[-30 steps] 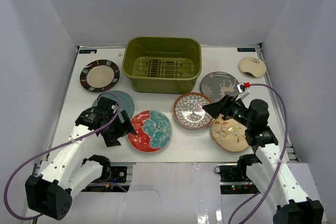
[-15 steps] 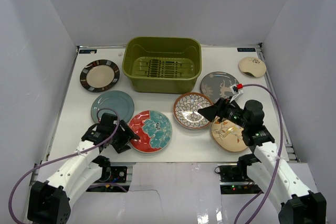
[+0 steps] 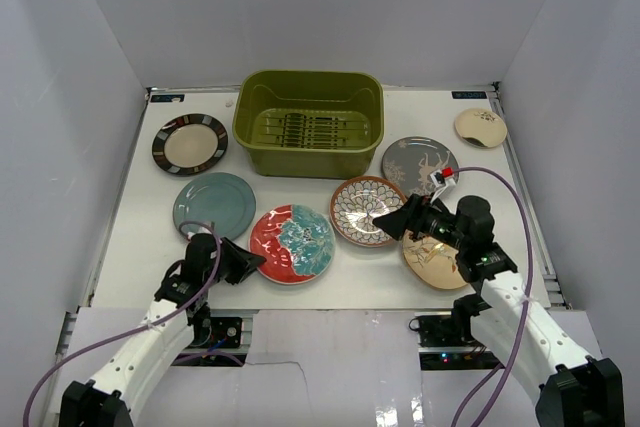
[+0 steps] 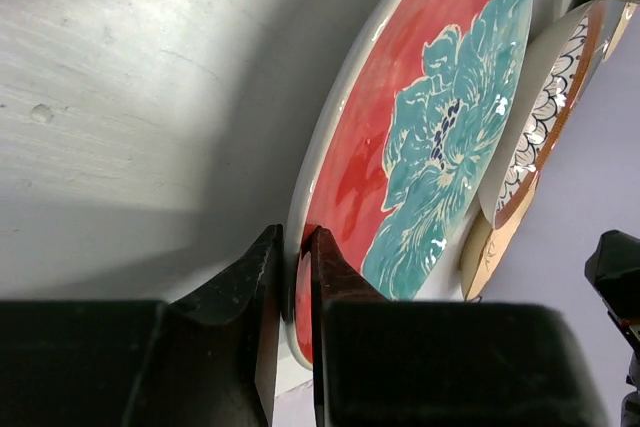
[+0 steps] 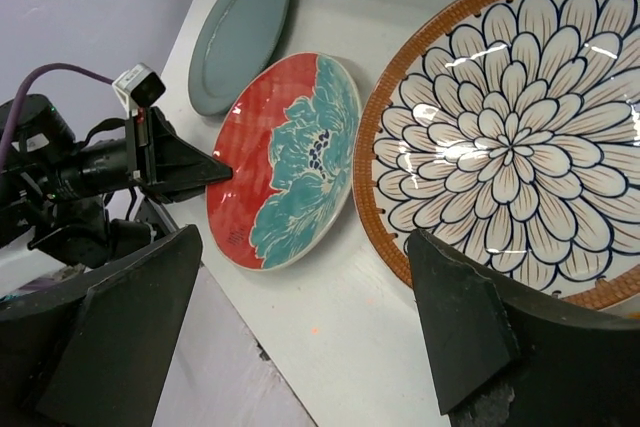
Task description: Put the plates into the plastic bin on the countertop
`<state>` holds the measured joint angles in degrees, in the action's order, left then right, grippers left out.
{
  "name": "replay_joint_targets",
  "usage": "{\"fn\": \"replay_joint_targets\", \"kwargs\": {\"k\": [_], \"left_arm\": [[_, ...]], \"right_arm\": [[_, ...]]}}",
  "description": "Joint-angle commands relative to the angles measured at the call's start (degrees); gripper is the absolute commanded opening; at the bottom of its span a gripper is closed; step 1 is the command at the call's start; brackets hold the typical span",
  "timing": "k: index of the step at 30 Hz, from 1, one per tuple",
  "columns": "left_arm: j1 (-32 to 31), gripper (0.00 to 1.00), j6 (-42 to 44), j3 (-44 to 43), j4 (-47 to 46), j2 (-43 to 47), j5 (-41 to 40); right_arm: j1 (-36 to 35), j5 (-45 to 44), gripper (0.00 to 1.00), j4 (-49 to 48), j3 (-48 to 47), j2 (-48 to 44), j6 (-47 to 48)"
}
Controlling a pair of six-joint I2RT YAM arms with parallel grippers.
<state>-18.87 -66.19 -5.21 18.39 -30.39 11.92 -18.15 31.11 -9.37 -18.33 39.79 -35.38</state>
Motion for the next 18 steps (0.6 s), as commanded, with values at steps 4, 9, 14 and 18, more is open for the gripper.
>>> {"fn": "replay_joint_targets", "kwargs": {"k": [4, 9, 14, 18], "left_arm": [[-0.81, 0.00, -1.30, 2.66, 6.48, 5.25, -0.16], [-1.17, 0.00, 1.76, -6.08, 9.98, 8.06, 1.79], [-1.08, 0.00, 7.12, -18.15, 16.85, 11.49, 1.25], [-1.08, 0.00, 8.71, -23.61, 17.29, 12.63, 3.89]], "right_arm": [[-0.57, -8.16, 0.92, 4.87, -1.53, 0.46, 4.34], [-0.57, -20.29, 0.81, 8.39, -5.22, 5.02, 8.91], [-0.13, -27.77, 0.61, 9.28, -11.37, 15.04, 14.00], [0.31, -30.41, 0.63, 12.27, -15.77, 20.58, 17.35]]}}
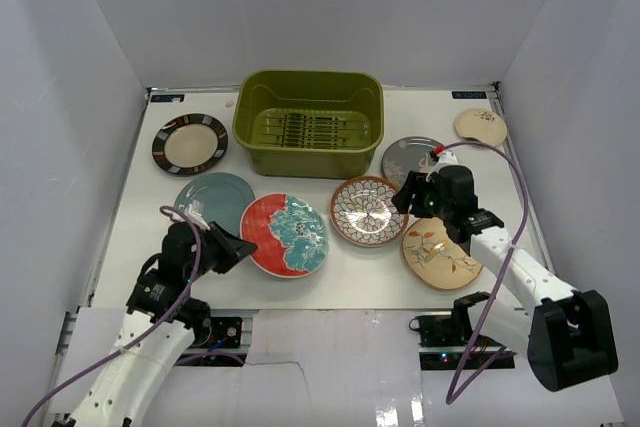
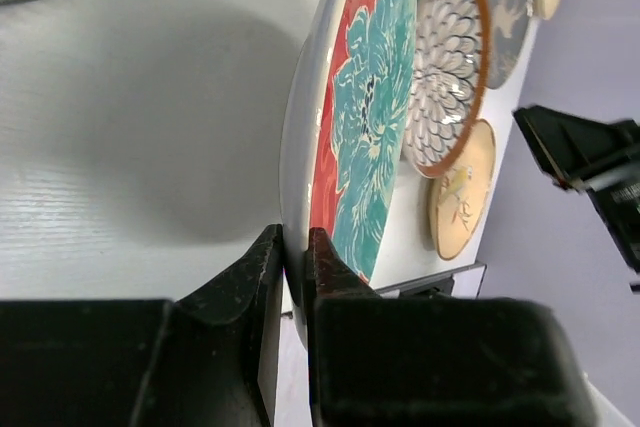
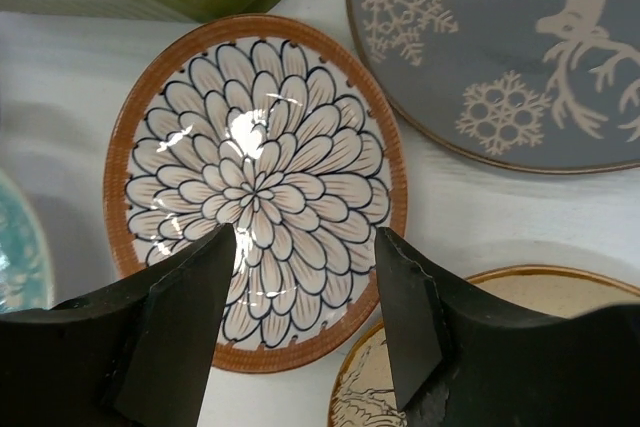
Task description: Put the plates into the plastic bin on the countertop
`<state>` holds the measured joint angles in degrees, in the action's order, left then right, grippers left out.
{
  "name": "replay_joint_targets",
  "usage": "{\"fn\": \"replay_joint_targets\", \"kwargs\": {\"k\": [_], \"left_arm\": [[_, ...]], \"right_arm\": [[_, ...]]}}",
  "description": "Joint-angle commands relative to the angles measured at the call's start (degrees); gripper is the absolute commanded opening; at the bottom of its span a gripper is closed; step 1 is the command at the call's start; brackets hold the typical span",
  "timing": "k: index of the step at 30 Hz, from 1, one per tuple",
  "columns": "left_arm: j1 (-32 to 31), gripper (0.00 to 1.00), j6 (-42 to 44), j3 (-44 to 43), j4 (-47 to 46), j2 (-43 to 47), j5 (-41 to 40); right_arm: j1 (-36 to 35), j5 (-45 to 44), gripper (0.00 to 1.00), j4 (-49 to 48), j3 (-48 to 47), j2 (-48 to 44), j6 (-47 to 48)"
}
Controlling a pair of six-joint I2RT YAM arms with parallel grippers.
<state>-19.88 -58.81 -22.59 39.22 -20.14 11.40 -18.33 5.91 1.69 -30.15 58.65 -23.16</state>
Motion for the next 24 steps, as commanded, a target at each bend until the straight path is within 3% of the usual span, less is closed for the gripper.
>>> {"fn": "replay_joint_targets", "kwargs": {"k": [1, 6, 12, 20, 24], "left_arm": [[-0.16, 0.00, 2.02, -7.89, -3.45, 2.56, 4.86], [-0.07, 0.00, 4.05, -13.26, -4.59, 3.79, 6.61], [-0.16, 0.00, 3.70, -16.26, -18.44, 0.90, 6.18], [-0.25, 0.00, 5.45, -25.03, -35.08, -19.92, 3.64], [-0.16, 0.00, 7.46, -35.47, -37.98, -32.22, 2.32]], "right_arm": [[0.83, -5.64, 0.64, 1.38, -4.47, 3.55, 5.31], [6.45, -1.00, 0.67, 0.95, -5.53, 9.10, 7.42], [8.83, 9.10, 0.69, 0.07, -6.59, 14.99, 9.89], [8.83, 15.44, 0.62, -6.79, -5.01, 20.01, 7.61], [8.75, 17.73, 0.58, -9.68, -3.25, 21.85, 6.11]]}}
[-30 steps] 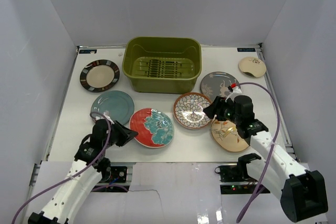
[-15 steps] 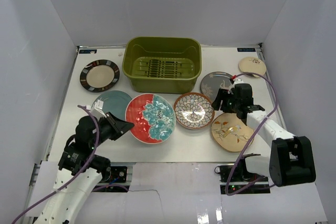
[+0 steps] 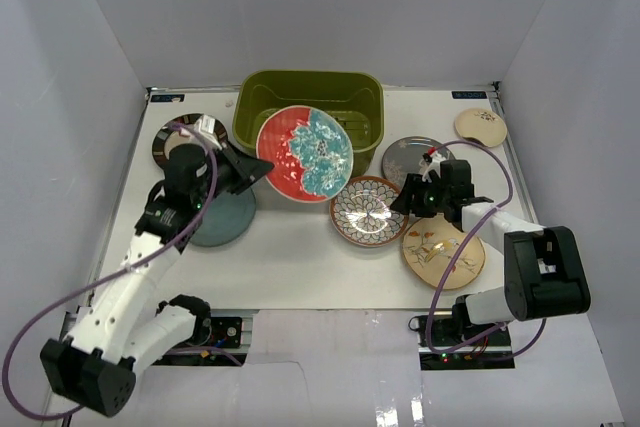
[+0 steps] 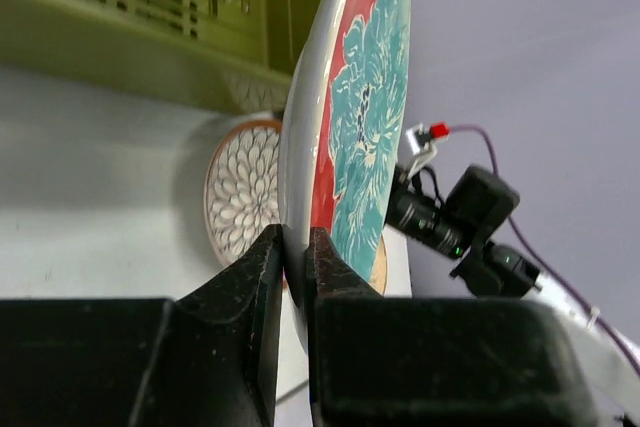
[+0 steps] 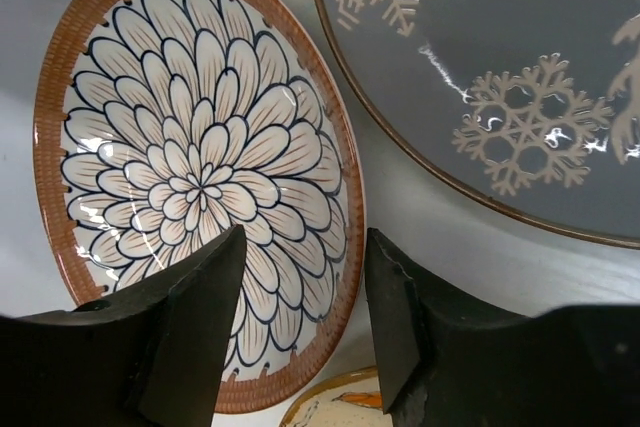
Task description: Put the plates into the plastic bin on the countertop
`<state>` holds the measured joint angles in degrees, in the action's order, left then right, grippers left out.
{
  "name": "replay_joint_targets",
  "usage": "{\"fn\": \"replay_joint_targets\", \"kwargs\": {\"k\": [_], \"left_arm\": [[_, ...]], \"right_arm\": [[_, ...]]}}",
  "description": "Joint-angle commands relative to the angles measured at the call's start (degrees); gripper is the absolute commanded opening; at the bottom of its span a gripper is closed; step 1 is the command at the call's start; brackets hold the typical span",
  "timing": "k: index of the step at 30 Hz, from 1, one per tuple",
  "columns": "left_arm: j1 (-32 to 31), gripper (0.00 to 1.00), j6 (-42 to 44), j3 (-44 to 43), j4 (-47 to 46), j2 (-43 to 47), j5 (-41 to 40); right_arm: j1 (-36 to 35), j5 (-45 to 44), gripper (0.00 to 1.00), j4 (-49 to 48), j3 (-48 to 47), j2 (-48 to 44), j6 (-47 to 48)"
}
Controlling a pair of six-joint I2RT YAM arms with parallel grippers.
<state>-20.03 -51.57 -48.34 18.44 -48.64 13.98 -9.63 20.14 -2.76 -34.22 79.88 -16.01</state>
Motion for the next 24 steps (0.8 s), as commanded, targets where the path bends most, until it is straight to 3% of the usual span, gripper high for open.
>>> {"fn": "replay_joint_targets", "kwargs": {"k": [1, 12, 24], "left_arm": [[-0.01, 0.00, 0.42, -11.15, -17.47, -6.26, -0.70], [0.52, 0.00, 5.43, -30.58, -18.79, -37.45, -6.85], [1.49, 0.00, 8.76, -45.25, -13.25, -56.81, -7.30]], "right_arm": [[-0.04, 3.94, 0.56, -6.10, 2.30, 0.63, -1.48], [-0.92, 8.24, 0.49, -13.23, 5.83, 2.48, -4.73], [-1.01, 10.61, 0.11, -17.10, 10.39, -3.06, -8.95]]}}
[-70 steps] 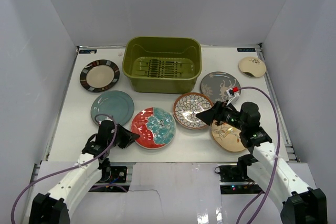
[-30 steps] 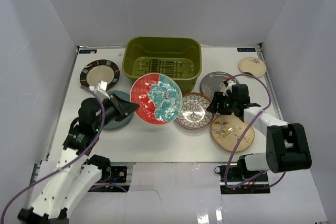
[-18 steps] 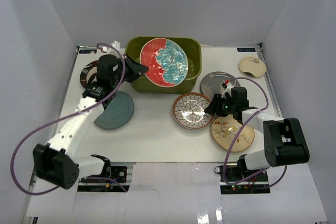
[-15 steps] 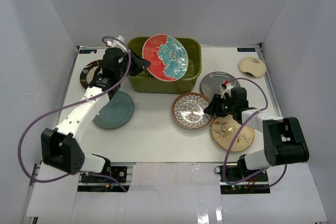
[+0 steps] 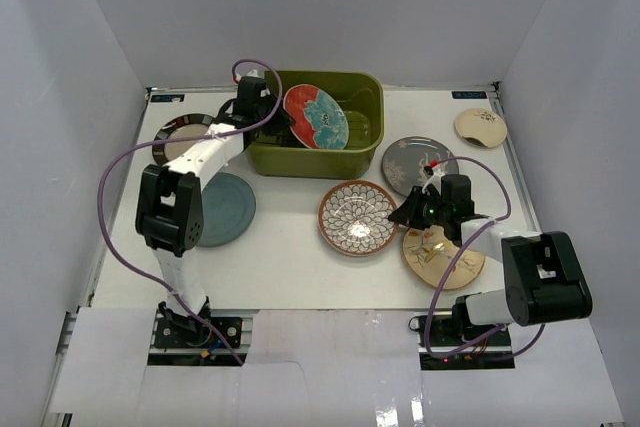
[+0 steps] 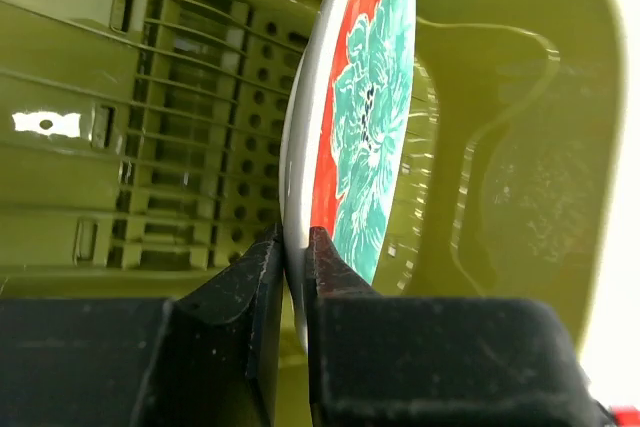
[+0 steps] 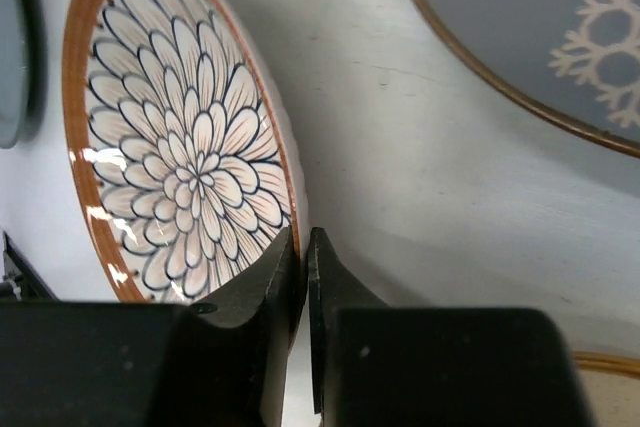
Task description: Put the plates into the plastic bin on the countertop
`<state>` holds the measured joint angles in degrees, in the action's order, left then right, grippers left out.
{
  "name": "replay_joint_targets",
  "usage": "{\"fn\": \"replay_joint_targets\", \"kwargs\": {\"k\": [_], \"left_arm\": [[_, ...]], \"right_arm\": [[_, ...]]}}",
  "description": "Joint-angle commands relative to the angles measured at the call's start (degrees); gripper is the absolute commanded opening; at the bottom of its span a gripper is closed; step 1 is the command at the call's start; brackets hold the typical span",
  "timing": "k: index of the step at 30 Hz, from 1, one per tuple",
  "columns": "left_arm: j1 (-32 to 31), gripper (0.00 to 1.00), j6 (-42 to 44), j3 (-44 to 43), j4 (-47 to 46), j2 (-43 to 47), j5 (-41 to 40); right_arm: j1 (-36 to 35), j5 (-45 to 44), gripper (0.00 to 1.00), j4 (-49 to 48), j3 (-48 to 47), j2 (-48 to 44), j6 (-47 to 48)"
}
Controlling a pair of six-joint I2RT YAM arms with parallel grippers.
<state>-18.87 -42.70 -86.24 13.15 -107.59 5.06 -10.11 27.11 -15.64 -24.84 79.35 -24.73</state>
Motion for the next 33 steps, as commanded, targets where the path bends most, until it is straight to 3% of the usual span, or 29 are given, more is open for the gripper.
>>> {"fn": "replay_joint_targets", "kwargs": {"k": [1, 5, 11, 12, 15, 21, 22, 24, 33], "left_arm": [[0.33, 0.00, 0.16, -8.24, -7.44, 0.99, 1.45], [0.33, 0.00, 0.77, -10.71, -4.45, -3.76, 2.15], [0.42, 0.01, 0.16, -7.02, -3.39, -4.03, 0.65], [0.42, 0.14, 0.42, -6.32, -3.13, -4.12, 0.57], [0.50, 0.42, 1.03, -5.35, -1.37, -4.03, 0.39], [0.42, 0.73, 2.26, -3.06, -1.28, -0.88, -0.14], [0.42, 0.85, 2.96, -3.06, -1.19, -0.34, -0.23], [0.42, 0.96, 3.58, -3.06, -1.19, 0.80, -0.05], [0.42, 0.98, 11.23, -6.93, -4.18, 12.30, 3.04]], "right_arm": [[-0.53, 3.91, 0.10, -3.88, 1.28, -2.97, -0.32], [-0.61, 5.23, 0.08, -3.35, 2.60, -8.85, -1.90], [-0.79, 5.14, 0.08, 2.62, -0.73, -19.57, -3.30], [-0.79, 5.14, 0.08, 3.24, -1.08, -22.28, -3.65], [-0.88, 5.41, 0.08, 5.79, -2.84, -27.21, -5.06], [-0.88, 4.00, 0.08, 10.80, -9.34, -32.68, -6.38], [-0.88, 3.83, 0.08, 11.15, -10.31, -32.86, -6.90], [-0.88, 3.74, 0.08, 11.51, -13.12, -33.12, -7.43], [-0.88, -2.05, 0.08, 12.65, -25.94, -27.60, -8.32]]}}
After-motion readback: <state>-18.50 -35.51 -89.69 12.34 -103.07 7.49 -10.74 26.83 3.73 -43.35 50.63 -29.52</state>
